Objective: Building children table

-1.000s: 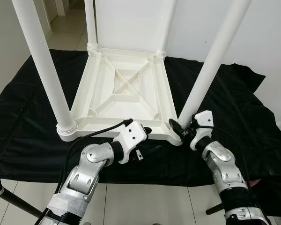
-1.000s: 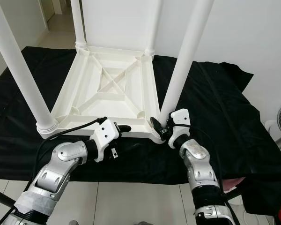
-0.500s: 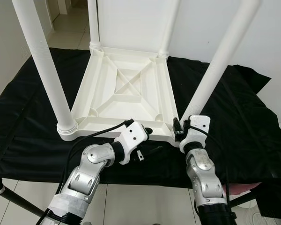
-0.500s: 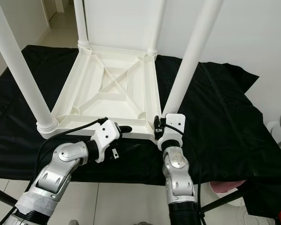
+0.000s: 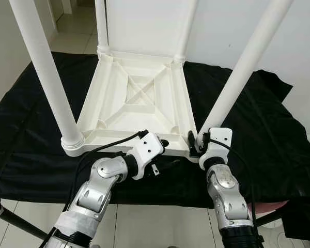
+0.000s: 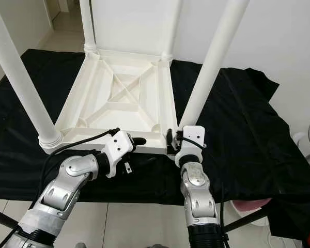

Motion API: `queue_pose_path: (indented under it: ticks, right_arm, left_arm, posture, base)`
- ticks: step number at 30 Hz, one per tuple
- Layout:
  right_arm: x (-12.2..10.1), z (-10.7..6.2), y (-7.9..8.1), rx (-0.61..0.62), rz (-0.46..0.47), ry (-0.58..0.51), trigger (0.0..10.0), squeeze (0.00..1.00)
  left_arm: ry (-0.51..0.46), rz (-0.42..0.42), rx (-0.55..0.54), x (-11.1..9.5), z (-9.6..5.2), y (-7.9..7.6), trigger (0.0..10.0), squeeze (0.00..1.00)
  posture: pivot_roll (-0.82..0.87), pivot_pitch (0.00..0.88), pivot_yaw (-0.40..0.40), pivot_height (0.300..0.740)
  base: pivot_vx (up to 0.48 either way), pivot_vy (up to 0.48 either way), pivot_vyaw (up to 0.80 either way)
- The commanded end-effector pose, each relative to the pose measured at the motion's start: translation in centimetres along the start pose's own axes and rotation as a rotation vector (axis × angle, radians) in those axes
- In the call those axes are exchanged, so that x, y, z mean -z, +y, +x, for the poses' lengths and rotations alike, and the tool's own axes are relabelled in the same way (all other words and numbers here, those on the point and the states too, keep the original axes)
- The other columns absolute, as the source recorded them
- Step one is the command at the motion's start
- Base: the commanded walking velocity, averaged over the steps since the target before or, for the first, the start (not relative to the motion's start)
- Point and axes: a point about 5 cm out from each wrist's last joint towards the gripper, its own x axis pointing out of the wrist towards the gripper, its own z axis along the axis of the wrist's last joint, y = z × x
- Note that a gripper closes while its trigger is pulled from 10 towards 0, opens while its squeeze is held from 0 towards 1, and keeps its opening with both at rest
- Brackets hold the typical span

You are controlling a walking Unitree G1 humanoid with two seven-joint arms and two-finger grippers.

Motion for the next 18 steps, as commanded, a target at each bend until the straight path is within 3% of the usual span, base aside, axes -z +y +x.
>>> queue_pose_path:
  ticks: [1, 4, 5, 6, 8, 13, 15, 18]
  right_arm:
    - [-0.7, 0.1, -0.1, -0.067, 0.011, -0.022, 10.0, 1.00]
    - [-1.0, 0.3, -0.9, -0.120, -0.026, -0.037, 10.0, 1.00]
    - [-1.0, 0.5, -1.5, -0.157, -0.048, -0.037, 10.0, 0.81]
    - [-1.1, 0.8, -2.1, -0.206, -0.053, -0.031, 10.0, 0.00]
    - [-1.1, 1.1, -2.7, -0.259, -0.048, -0.024, 10.0, 0.00]
    - [-1.3, 1.1, -2.6, -0.396, -0.085, -0.035, 10.0, 0.00]
    - [-1.4, 1.0, -2.6, -0.512, -0.123, -0.043, 10.0, 0.00]
    - [-1.3, 1.0, -2.6, -0.567, -0.138, -0.036, 10.0, 0.00]
  left_arm:
    - [-0.004, 0.003, -0.083, -0.1, 0.1, 0.5, 10.0, 0.00]
    - [0.000, 0.006, -0.081, 0.0, 0.0, 0.5, 10.0, 0.00]
    - [0.000, 0.007, -0.080, -0.1, 0.0, 0.6, 10.0, 0.00]
    - [-0.001, 0.011, -0.078, -0.2, 0.0, 0.6, 10.0, 0.00]
    - [-0.003, 0.014, -0.076, -0.2, 0.0, 0.7, 10.0, 0.00]
    - [-0.003, 0.016, -0.070, -0.3, 0.1, 0.6, 10.0, 0.00]
    - [-0.004, 0.016, -0.058, -0.3, 0.1, 0.3, 10.0, 0.00]
    - [-0.005, 0.016, -0.055, -0.3, 0.1, 0.2, 10.0, 0.00]
  posture:
    - [-0.06, 0.017, -0.085, 0.740]
    - [-0.06, 0.016, -0.079, 0.740]
    - [-0.05, 0.016, -0.075, 0.740]
    - [-0.05, 0.014, -0.073, 0.740]
    - [-0.05, 0.014, -0.073, 0.740]
    - [-0.05, 0.014, -0.069, 0.740]
    - [-0.04, 0.014, -0.066, 0.740]
    - [-0.03, 0.015, -0.069, 0.740]
  base:
    - [0.000, 0.000, 0.00]
    - [0.000, 0.000, 0.00]
    - [0.000, 0.000, 0.00]
    - [0.000, 0.000, 0.00]
    - [0.000, 0.000, 0.00]
    - [0.000, 0.000, 0.00]
    - [0.000, 0.000, 0.00]
    - [0.000, 0.000, 0.00]
